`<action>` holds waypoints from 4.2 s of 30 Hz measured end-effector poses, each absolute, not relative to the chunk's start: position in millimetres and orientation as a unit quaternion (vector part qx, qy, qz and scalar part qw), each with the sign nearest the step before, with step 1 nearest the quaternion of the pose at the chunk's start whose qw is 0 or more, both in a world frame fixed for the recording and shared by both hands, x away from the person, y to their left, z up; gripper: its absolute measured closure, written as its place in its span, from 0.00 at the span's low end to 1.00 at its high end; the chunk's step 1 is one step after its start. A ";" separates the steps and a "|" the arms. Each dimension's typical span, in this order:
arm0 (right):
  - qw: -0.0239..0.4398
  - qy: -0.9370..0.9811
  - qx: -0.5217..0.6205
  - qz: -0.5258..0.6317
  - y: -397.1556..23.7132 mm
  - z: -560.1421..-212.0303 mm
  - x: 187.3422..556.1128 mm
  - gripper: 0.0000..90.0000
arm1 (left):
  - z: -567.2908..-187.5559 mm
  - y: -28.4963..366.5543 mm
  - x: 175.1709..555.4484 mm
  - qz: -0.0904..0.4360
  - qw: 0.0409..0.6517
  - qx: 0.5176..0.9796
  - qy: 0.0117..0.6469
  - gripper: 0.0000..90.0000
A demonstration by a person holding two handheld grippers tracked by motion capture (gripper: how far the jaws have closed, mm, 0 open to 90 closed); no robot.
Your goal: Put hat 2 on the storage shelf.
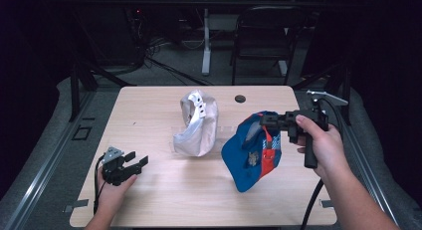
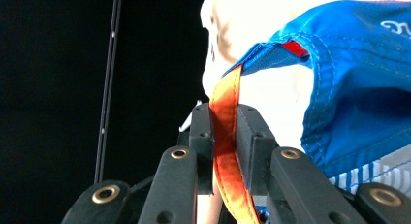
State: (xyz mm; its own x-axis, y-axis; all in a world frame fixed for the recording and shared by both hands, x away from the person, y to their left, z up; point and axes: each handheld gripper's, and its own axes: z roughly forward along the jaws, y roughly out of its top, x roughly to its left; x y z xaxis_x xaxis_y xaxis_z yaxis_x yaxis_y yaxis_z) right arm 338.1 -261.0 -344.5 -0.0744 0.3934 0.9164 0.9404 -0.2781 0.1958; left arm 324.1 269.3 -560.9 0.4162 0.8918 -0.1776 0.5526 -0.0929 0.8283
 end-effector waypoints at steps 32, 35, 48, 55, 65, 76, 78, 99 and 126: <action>0.209 -0.460 -0.676 -0.537 -260.0 -306.6 400.7 0.87 | -560.3 268.7 320.3 0.193 0.440 0.724 0.494 0.44; 0.206 -0.454 -0.680 -0.538 -254.2 -307.3 407.9 0.87 | -560.3 269.1 320.5 0.191 0.441 0.725 0.493 0.45; 0.184 -0.447 -0.701 -0.525 -237.9 -312.7 423.8 0.87 | -559.4 269.4 320.1 0.193 0.444 0.724 0.491 0.44; 0.180 -0.449 -0.705 -0.519 -240.4 -311.5 422.3 0.87 | -558.6 269.1 319.9 0.193 0.441 0.726 0.491 0.44; 0.177 -0.451 -0.706 -0.516 -244.5 -309.5 419.9 0.87 | -558.7 269.3 320.3 0.193 0.440 0.726 0.491 0.44; 0.170 -0.463 -0.704 -0.511 -237.5 -309.0 421.5 0.87 | -559.0 269.2 320.4 0.193 0.439 0.727 0.492 0.45; 0.171 -0.465 -0.704 -0.509 -234.9 -310.3 422.5 0.87 | -558.8 269.3 320.3 0.193 0.440 0.726 0.492 0.44; 0.147 -0.451 -0.715 -0.514 -238.6 -311.1 420.4 0.87 | -559.4 269.6 320.5 0.195 0.445 0.722 0.492 0.44; 0.182 -0.488 -0.710 -0.474 -214.7 -350.5 430.1 0.86 | -560.6 269.4 321.1 0.197 0.446 0.720 0.493 0.45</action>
State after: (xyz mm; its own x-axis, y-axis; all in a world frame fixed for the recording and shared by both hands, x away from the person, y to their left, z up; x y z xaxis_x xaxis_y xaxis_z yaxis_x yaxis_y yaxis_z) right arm 430.1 -214.7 -350.5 0.0749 0.5212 0.8501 0.8656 -0.4572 0.2040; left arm 321.1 269.4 -560.6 0.4359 0.8862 -0.1568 0.5348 -0.1149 0.8371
